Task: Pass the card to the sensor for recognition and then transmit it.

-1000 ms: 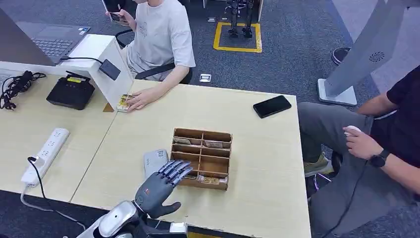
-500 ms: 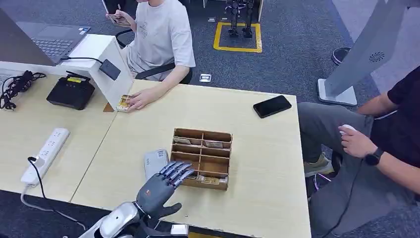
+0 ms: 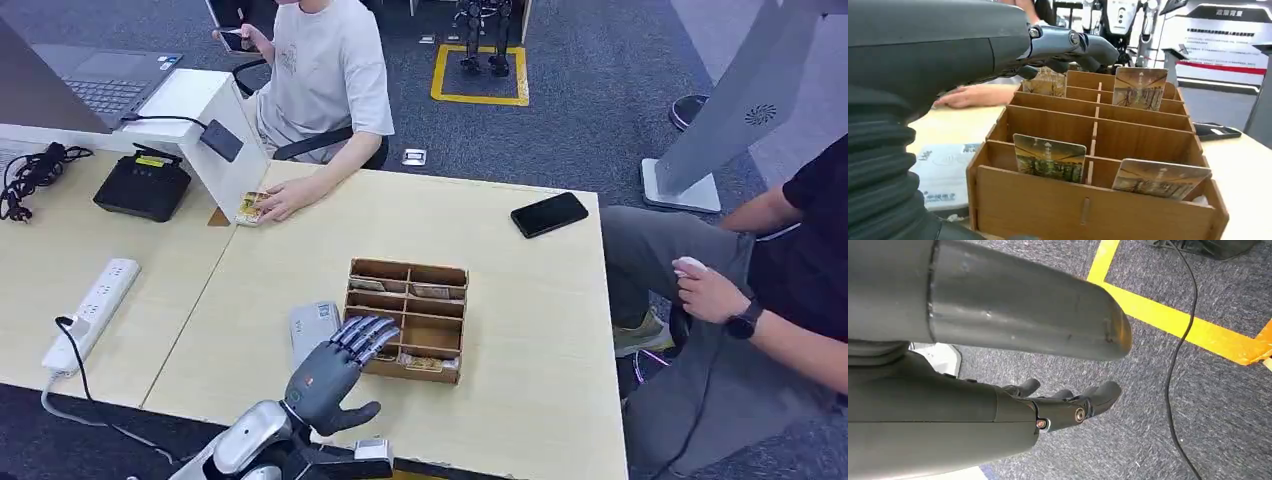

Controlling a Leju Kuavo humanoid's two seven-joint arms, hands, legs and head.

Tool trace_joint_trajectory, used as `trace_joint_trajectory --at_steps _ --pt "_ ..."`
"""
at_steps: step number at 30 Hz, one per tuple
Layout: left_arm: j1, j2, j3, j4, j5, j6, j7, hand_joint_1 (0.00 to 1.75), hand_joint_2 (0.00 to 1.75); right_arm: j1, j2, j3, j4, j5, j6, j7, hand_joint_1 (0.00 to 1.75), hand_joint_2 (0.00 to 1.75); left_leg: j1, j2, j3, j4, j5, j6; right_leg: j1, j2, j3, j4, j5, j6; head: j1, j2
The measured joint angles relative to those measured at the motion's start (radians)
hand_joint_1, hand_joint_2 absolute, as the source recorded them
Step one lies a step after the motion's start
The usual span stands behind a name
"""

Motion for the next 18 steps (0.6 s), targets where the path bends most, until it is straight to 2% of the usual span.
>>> trace_joint_trajectory --at_steps 18 --pt "-0.015 -0.006 0.0 0.053 -0.039 0.026 0.0 0.0 1.75 -0.001 0.0 0.008 -0.011 -0.001 -0.003 -0.001 0.0 0.0 0.0 0.0 0.0 0.0 0.0 0.0 0.0 0.0 0.0 0.0 0.0 0.0 0.0 0.0"
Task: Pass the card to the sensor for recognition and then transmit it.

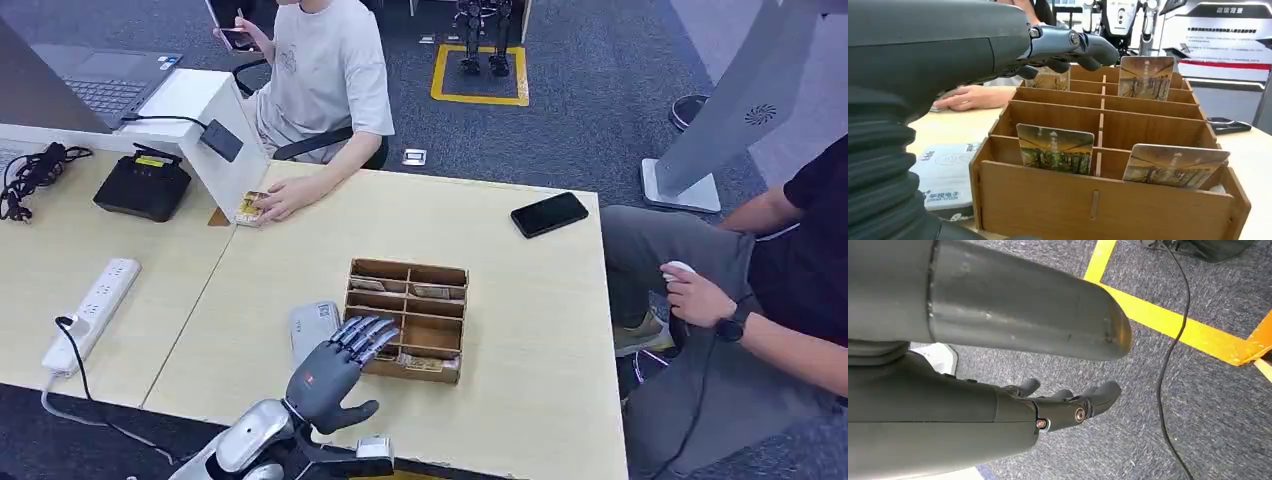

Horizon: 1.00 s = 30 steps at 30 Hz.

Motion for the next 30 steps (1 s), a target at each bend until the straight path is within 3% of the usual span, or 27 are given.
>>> trace_joint_trajectory --at_steps 12,30 --pt "-0.017 0.0 0.001 0.057 -0.092 0.105 0.008 0.0 1.75 -0.01 0.0 0.019 0.003 -0.001 0.0 0.0 0.0 0.0 0.0 0.0 0.0 0.0 0.0 0.0 0.0 0.0 0.0 0.0 0.0 0.0 0.0 0.0" --pt "-0.054 -0.019 0.001 0.087 -0.159 0.13 0.022 0.0 1.75 -0.029 0.0 0.053 0.013 0.001 0.0 -0.009 0.0 0.0 0.0 0.0 0.0 0.0 0.0 0.0 0.0 0.0 0.0 0.0 0.0 0.0 0.0 0.0"
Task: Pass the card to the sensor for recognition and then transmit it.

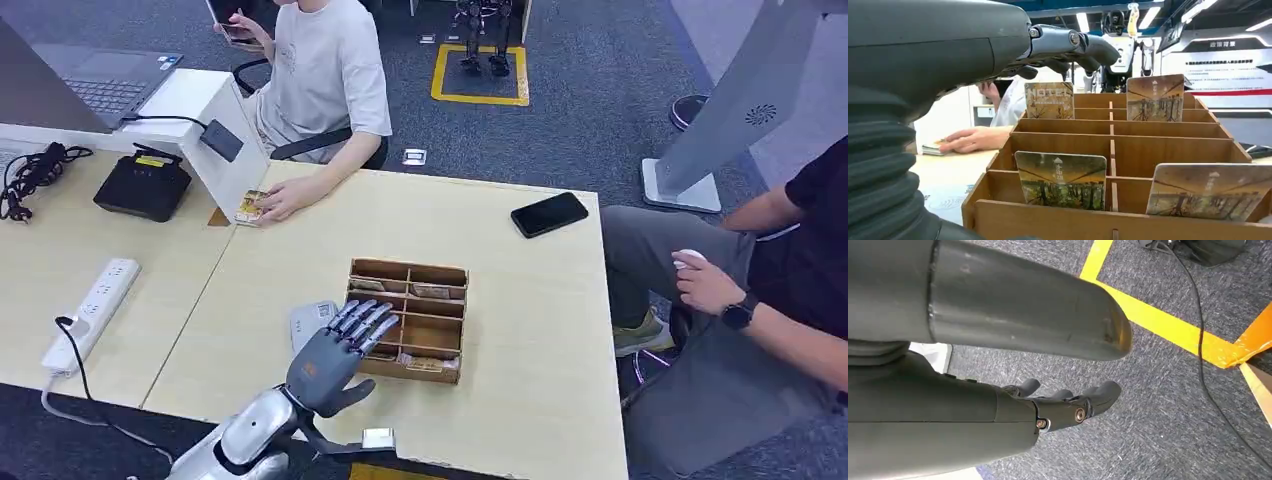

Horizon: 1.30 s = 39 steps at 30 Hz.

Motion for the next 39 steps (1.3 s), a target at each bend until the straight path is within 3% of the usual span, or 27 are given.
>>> trace_joint_trajectory --at_steps 39 --pt "0.003 -0.003 -0.001 0.0 0.0 -0.011 0.011 0.0 1.75 0.0 0.0 0.007 0.002 -0.002 -0.004 -0.001 0.0 0.0 0.0 0.0 0.0 0.0 0.0 0.0 0.0 0.0 0.0 0.0 0.0 0.0 0.0 0.0"
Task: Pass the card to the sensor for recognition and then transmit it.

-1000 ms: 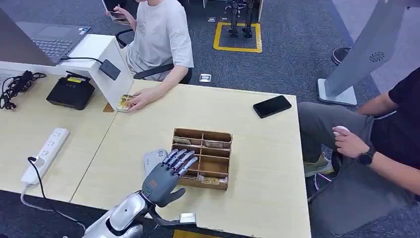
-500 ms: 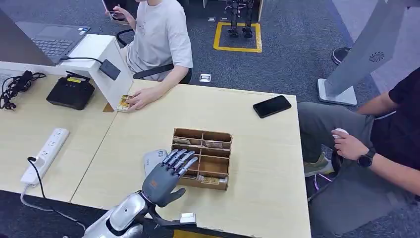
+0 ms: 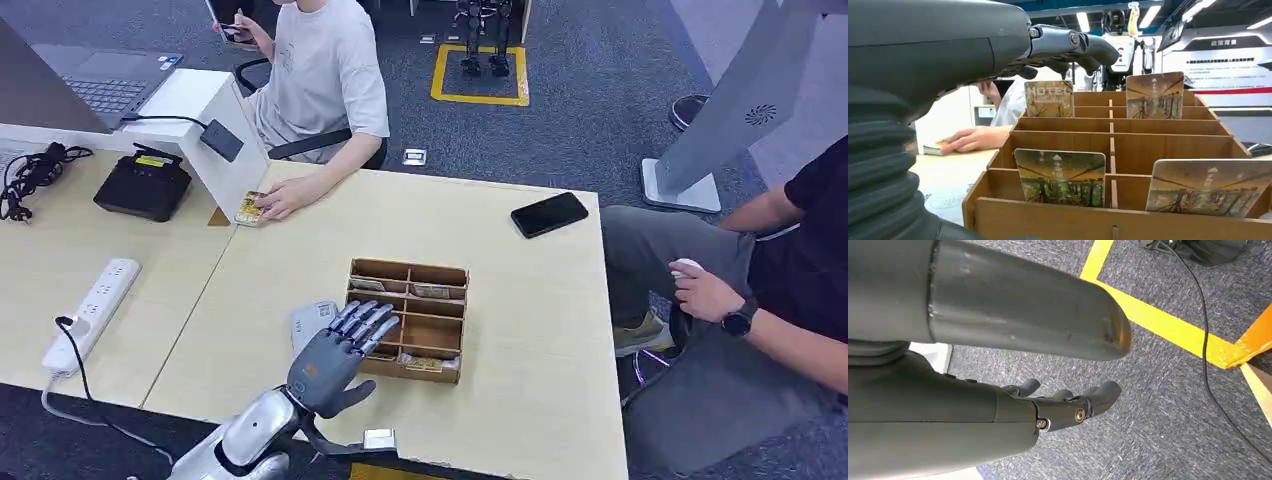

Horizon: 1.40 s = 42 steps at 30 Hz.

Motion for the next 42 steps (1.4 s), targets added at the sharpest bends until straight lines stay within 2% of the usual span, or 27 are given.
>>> trace_joint_trajectory --at_steps 6,26,27,29,30,35,36,38,39,40,42 --pt "0.003 0.001 0.0 0.0 0.024 -0.038 0.001 0.0 1.75 0.0 0.0 0.0 0.0 -0.002 -0.003 0.0 0.0 0.0 0.0 0.0 0.0 0.0 0.0 0.0 0.0 0.0 0.0 0.0 0.0 0.0 0.0 0.0" --pt "0.004 0.009 0.0 0.0 0.027 -0.066 0.001 0.0 1.75 0.0 0.0 0.0 -0.002 -0.003 -0.004 0.002 0.0 0.0 0.0 0.0 0.0 0.0 0.0 0.0 0.0 0.0 0.0 0.0 0.0 0.0 0.0 0.0" --pt "0.004 0.009 0.0 0.0 0.028 -0.069 0.001 0.12 1.75 0.0 0.0 0.0 -0.002 -0.003 -0.004 0.002 0.0 0.0 0.0 0.0 0.0 0.0 0.0 0.0 0.0 0.0 0.0 0.0 0.0 0.0 0.0 0.0" --pt "0.004 0.01 0.0 0.0 0.031 -0.084 0.001 0.12 1.75 0.0 0.0 0.0 -0.002 -0.003 -0.004 0.003 0.0 0.0 0.0 0.0 0.0 0.0 0.0 0.0 0.0 0.0 0.0 0.0 0.0 0.0 0.0 0.0" --pt "0.004 0.01 -0.001 0.0 0.033 -0.09 0.001 0.65 1.75 0.0 0.0 0.0 -0.002 -0.003 -0.004 0.003 0.0 0.0 0.0 0.0 0.0 0.0 0.0 0.0 0.0 0.0 0.0 0.0 0.0 0.0 0.0 0.0" --pt "0.004 0.012 -0.002 0.0 0.035 -0.103 0.001 0.65 1.75 0.0 0.0 0.0 -0.002 -0.001 -0.004 0.004 0.0 0.0 0.0 0.0 0.0 0.0 0.0 0.0 0.0 0.0 0.0 0.0 0.0 0.0 0.0 0.0" --pt "0.004 0.014 -0.002 0.0 0.036 -0.103 0.001 1.64 1.75 0.0 0.0 0.0 -0.002 -0.002 -0.004 0.004 0.0 0.0 0.0 0.0 0.0 0.0 0.0 0.0 0.0 0.0 0.0 0.0 0.0 0.0 0.0 0.0" --pt "0.004 0.015 -0.002 0.0 0.036 -0.103 0.001 1.73 1.75 0.0 0.0 0.0 -0.002 -0.001 -0.004 0.008 0.0 0.0 0.0 0.0 0.0 0.0 0.0 0.0 0.0 0.0 0.0 0.0 0.0 0.0 0.0 0.0" --pt "0.004 0.016 -0.002 0.0 0.036 -0.104 0.001 1.62 1.75 0.0 0.0 0.0 -0.002 -0.001 -0.004 0.01 0.0 0.0 0.0 0.0 0.0 0.0 0.0 0.0 0.0 0.0 0.0 0.0 0.0 0.0 0.0 0.0" --pt "0.003 0.016 -0.002 0.0 0.037 -0.105 0.001 1.64 1.75 0.0 0.0 0.0 -0.002 -0.001 -0.004 0.011 0.0 0.0 0.0 0.0 0.0 0.0 0.0 0.0 0.0 0.0 0.0 0.0 0.0 0.0 0.0 0.0" --pt "0.002 0.016 -0.002 0.0 0.043 -0.111 0.001 1.57 1.75 0.0 0.0 0.0 -0.002 0.0 -0.004 0.012 0.0 0.0 0.0 0.0 0.0 0.0 0.0 0.0 0.0 0.0 0.0 0.0 0.0 0.0 0.0 0.0"
